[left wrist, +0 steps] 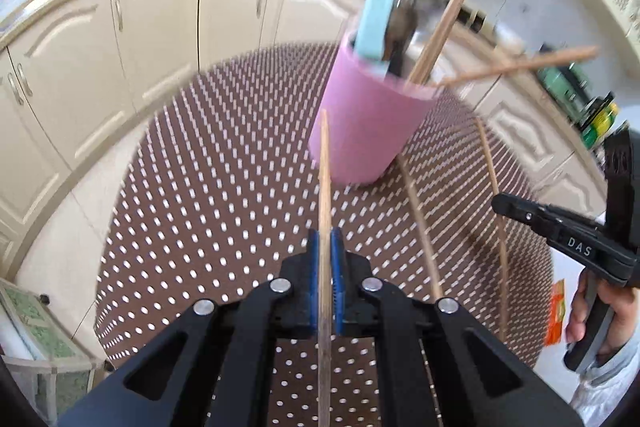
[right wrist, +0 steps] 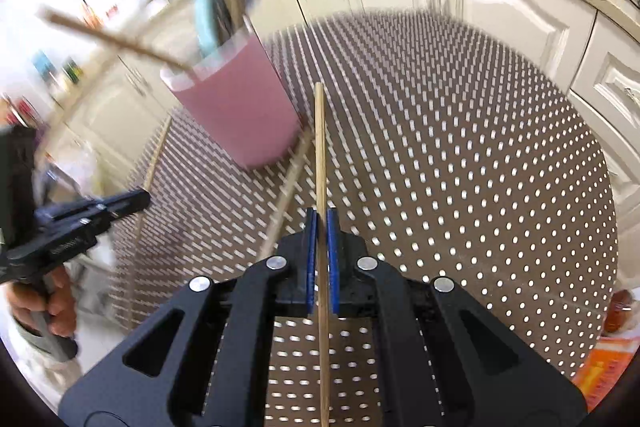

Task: Organize utensils
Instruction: 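Lift both chopsticks upright and lower them into the pink cup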

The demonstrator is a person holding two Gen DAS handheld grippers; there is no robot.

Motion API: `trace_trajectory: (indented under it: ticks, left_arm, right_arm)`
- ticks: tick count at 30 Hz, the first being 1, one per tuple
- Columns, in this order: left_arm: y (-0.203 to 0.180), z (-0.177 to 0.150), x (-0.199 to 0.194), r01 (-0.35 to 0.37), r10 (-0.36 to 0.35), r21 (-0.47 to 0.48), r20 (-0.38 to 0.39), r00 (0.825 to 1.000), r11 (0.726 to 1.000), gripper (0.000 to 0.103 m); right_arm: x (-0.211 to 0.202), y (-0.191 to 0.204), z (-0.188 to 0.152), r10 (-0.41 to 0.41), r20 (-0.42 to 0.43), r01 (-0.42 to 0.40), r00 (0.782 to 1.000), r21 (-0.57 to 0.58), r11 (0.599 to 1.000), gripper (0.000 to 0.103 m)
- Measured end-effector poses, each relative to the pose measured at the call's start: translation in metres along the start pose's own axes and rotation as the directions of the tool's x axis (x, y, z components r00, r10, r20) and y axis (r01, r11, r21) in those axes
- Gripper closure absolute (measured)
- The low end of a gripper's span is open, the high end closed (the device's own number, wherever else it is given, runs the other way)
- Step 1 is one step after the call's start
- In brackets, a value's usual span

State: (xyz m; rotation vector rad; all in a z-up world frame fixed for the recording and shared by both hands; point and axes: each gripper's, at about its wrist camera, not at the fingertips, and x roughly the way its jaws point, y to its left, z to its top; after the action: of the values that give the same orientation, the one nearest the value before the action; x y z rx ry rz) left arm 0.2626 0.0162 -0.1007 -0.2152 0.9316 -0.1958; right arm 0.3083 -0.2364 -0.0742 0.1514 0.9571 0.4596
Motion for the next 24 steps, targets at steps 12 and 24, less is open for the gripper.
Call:
trace_trajectory:
  ticks: [12,24]
  left_arm:
    - [-0.027,0.033,-0.099,0.039,-0.064,0.07,0.401,0.914,0.997,0.097]
    - [-0.054,0.073,-0.118,0.009,-0.049,0.063,0.673,0.738,0.998,0.097]
  right_arm:
    - [-0.094,0.013,0.01,0.1,0.381,-0.076,0.919,-0.079,0.994,0.097]
    - [-0.138,0.053,0.04,0.101,0.539,-0.034,0.836,-0.134,0.99,0.097]
